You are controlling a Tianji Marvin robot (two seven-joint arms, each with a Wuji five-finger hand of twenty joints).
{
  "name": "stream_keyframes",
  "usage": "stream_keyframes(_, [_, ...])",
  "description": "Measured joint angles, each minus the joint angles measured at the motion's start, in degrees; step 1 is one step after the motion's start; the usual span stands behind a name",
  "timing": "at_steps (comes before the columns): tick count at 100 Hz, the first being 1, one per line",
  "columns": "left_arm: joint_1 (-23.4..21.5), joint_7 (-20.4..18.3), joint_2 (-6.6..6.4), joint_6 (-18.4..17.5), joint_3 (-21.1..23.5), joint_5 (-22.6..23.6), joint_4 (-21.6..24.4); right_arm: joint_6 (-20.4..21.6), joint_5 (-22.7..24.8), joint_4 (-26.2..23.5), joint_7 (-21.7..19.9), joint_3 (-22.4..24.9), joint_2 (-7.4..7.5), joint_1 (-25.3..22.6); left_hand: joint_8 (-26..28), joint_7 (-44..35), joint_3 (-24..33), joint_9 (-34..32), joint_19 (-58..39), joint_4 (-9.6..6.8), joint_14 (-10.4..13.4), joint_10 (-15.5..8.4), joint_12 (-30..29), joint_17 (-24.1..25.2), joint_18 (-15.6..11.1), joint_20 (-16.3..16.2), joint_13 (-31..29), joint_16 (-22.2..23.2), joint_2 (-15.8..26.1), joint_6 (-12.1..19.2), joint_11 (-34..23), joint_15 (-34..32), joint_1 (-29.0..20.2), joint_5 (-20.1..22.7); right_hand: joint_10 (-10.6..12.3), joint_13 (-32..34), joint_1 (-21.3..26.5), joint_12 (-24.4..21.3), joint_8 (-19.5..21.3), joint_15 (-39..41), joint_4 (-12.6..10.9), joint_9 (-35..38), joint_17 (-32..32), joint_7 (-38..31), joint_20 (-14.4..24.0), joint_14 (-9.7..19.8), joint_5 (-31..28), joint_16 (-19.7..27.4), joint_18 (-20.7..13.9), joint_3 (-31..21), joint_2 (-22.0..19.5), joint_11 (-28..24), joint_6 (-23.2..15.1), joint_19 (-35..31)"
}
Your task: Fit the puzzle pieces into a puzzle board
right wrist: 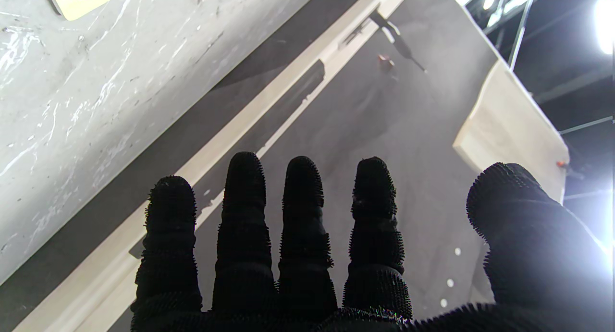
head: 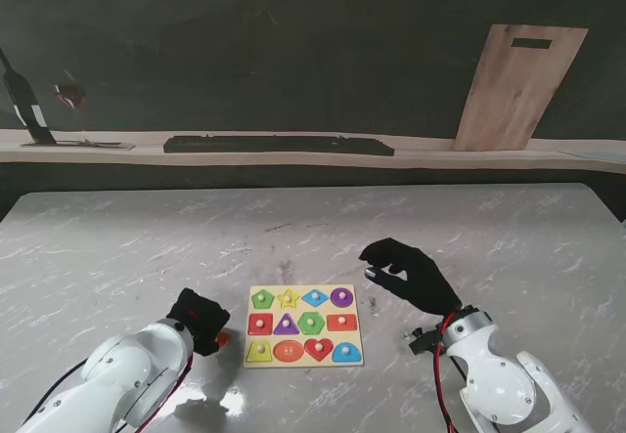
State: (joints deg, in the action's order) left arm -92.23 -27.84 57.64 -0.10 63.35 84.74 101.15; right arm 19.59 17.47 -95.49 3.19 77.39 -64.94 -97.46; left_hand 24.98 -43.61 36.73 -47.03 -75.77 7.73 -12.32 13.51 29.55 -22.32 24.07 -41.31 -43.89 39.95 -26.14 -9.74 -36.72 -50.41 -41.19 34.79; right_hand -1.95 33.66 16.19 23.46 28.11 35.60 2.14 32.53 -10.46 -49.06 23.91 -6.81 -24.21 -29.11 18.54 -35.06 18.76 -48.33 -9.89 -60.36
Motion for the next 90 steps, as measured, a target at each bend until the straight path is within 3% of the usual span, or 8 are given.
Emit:
stream_keyframes(39, [0.71, 0.79, -0.02, 2.79, -2.04, -1.02, -1.62, -0.03, 0.00, 0.00, -0.07, -0.06, 0.02, 0.02, 0.30, -5.92, -0.07, -2.61, -0.98, 0.10, 0.71, -0.78, 0.00, -1.94, -0.01, 0.30, -2.76, -1.83, -3.34, -0.72, -1.35, -0.83, -4.31, 0.09, 0.00, 0.00, 0.00, 0.00, 0.00, 0.00, 0.00, 0.00, 0.00, 0.00, 0.00, 0.00, 0.00, 0.00, 0.00, 0.00, 0.00, 0.00, 0.00, 0.00])
stream_keyframes(41, [0.77, 0.89, -0.02, 2.87, -2.12, -1.13, -1.70, -0.03, 0.00, 0.00, -0.07, -0.06, 0.02, 0.02, 0.30, -6.09, -0.12, -2.80, -1.14, 1.32, 0.78, -1.02, 0.00, -2.08, -0.01, 0.59, -3.18, -2.02, -3.46, -0.75, -1.40, -1.16, -4.83, 0.10, 0.00, 0.00, 0.00, 0.00, 0.00, 0.00, 0.00, 0.00, 0.00, 0.00, 0.00, 0.00, 0.00, 0.00, 0.00, 0.00, 0.00, 0.00, 0.00, 0.00])
stream_keyframes(48, [0.93, 1.18, -0.02, 2.95, -2.27, -1.26, -1.87, -0.04, 0.02, 0.00, -0.07, -0.08, 0.02, 0.02, -1.13, -7.20, -0.25, -3.93, -1.35, 2.50, 0.89, -1.24, 0.43, -2.81, -0.01, 0.70, -4.18, -2.73, -4.15, -0.77, -1.59, -1.27, -6.36, -0.03, 0.00, 0.00, 0.00, 0.00, 0.00, 0.00, 0.00, 0.00, 0.00, 0.00, 0.00, 0.00, 0.00, 0.00, 0.00, 0.00, 0.00, 0.00, 0.00, 0.00])
stream_keyframes(90, [1.79, 2.49, -0.03, 4.60, -3.48, -2.31, -2.72, -0.04, 0.04, 0.00, -0.10, -0.16, 0.02, 0.06, -2.69, -8.87, -1.49, -8.05, -2.52, 2.77, 1.42, -2.58, 2.92, -5.09, -0.01, 1.40, -6.50, -4.43, -4.66, -0.93, -1.22, -2.53, -8.69, 0.07, 0.00, 0.00, 0.00, 0.00, 0.00, 0.00, 0.00, 0.00, 0.00, 0.00, 0.00, 0.00, 0.00, 0.00, 0.00, 0.00, 0.00, 0.00, 0.00, 0.00])
